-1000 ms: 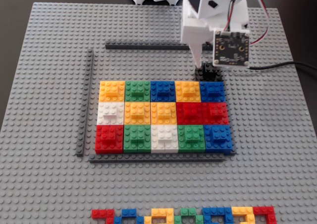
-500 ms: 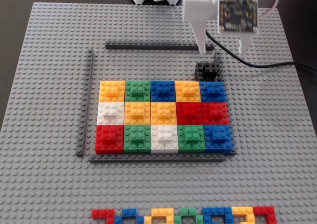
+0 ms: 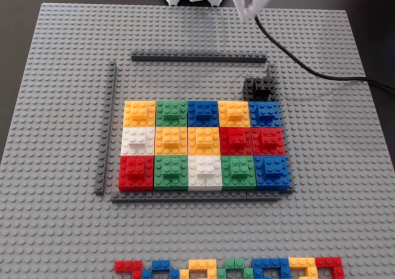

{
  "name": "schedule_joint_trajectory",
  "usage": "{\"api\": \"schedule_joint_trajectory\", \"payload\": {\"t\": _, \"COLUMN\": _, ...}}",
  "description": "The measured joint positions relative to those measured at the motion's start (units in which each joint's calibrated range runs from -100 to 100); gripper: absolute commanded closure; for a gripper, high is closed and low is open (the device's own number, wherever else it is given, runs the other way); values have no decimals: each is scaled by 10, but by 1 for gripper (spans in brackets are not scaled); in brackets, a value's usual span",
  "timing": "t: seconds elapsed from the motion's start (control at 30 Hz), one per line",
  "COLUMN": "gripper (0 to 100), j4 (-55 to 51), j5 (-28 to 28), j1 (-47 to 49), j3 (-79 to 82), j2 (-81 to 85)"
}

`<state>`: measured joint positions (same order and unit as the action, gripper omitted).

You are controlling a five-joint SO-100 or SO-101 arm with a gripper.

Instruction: Grab the cube and place it into the grid

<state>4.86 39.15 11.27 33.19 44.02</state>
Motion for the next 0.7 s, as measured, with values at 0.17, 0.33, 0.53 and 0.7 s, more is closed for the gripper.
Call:
{"api": "schedule_joint_trajectory", "payload": {"t": 0.17, "gripper": 100, "j4": 3, "j5": 20, "j1": -38, "j3": 72, "j2": 97}}
{"api": "schedule_joint_trajectory", "payload": {"t": 0.33, "gripper": 100, "j4": 24, "j5": 35, "j1": -69, "j3": 169, "j2": 207}}
{"api": "schedule_joint_trajectory", "payload": {"t": 0.53, "gripper": 100, "j4": 58, "j5": 35, "j1": -90, "j3": 260, "j2": 336}}
{"api": "schedule_joint_trajectory", "payload": {"t": 0.7, "gripper": 100, "j4": 84, "j5": 49, "j1": -107, "j3": 328, "j2": 429}}
